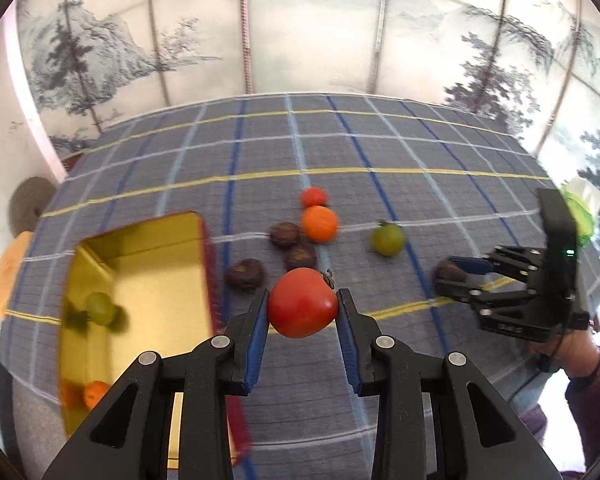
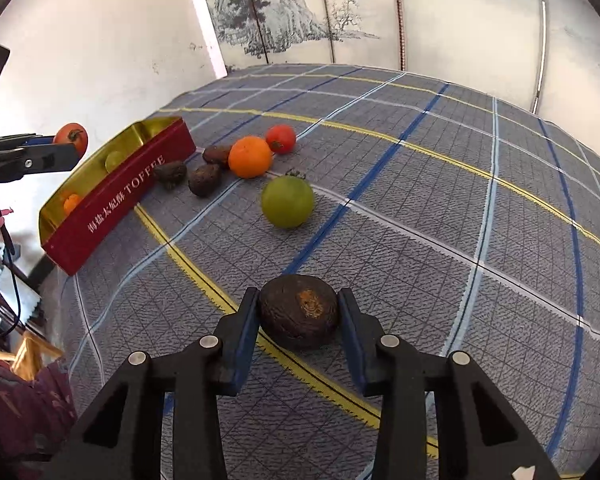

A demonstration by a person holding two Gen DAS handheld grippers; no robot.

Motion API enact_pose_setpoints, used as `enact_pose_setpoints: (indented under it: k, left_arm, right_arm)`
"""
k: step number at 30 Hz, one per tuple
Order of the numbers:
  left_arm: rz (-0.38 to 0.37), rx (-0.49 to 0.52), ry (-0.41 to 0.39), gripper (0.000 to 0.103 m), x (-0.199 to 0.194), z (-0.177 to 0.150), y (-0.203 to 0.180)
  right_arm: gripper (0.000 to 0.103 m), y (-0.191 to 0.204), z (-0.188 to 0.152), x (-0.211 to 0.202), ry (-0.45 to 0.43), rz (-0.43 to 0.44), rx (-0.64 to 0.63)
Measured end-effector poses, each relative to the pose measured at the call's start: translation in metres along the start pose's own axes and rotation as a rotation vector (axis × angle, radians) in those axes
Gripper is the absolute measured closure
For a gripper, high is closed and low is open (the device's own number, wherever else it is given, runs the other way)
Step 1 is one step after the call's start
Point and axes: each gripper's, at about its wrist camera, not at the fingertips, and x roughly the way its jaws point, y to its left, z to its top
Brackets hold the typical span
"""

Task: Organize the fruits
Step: 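Grasp the brown fruit with the right tool while the left tool carries the tomato to the tin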

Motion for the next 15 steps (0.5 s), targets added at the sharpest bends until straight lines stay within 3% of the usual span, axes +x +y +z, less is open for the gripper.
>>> enact_pose_setpoints:
  k: [15]
  left_arm:
    - [0.226,0.008,0.015,0.068,0.022,-0.006,0.05]
  right_arm:
    - [0.067,-0.009,-0.001,0.001,0.003,0.008,0.046]
